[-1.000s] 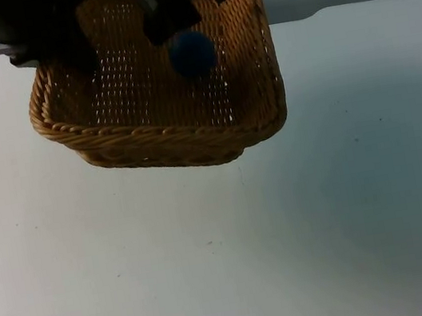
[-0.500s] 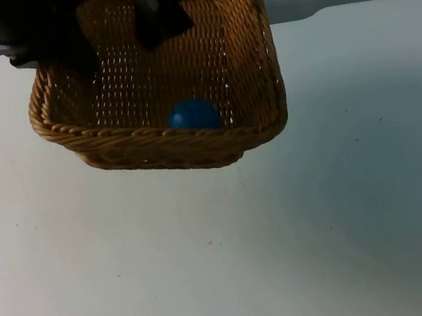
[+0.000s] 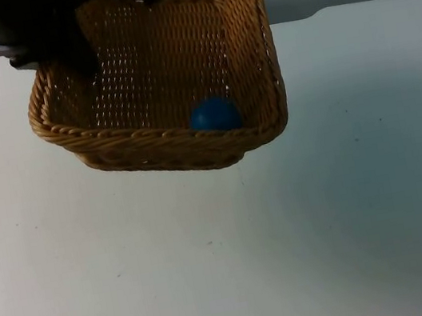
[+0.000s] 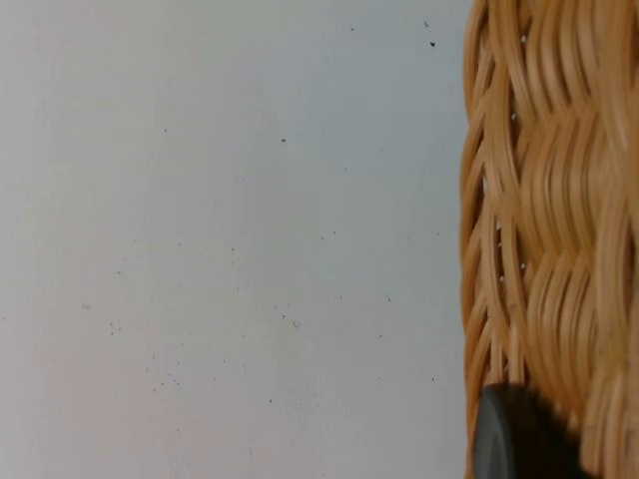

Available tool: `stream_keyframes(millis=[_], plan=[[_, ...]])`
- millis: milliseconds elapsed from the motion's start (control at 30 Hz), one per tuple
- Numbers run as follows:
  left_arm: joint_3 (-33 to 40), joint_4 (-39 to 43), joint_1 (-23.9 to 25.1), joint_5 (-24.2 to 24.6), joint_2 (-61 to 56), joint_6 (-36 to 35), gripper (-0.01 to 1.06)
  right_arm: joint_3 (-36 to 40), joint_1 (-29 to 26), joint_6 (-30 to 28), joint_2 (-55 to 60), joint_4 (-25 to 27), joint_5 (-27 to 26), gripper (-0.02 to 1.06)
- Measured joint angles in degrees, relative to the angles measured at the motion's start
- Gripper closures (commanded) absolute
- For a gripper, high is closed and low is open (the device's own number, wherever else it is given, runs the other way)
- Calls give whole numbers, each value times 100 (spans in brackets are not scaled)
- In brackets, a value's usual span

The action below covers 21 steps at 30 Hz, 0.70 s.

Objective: Pick up the basket with the left hand and place the ball into the basket with the right hand.

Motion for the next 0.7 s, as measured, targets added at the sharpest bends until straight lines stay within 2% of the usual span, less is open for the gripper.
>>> stream_keyframes(millis=[367, 500, 533, 700], plan=[[0, -11, 0, 24, 0, 0, 105, 0, 0, 171, -941, 0, 329, 0], [0, -11, 0, 35, 0, 0, 105, 0, -12, 298, -982, -311, 414, 0], [0, -11, 0, 35, 0, 0, 105, 0, -90, 411, -982, -447, 414, 0], [0, -11, 0, 35, 0, 0, 105, 0, -510, 461, -982, -491, 414, 0]])
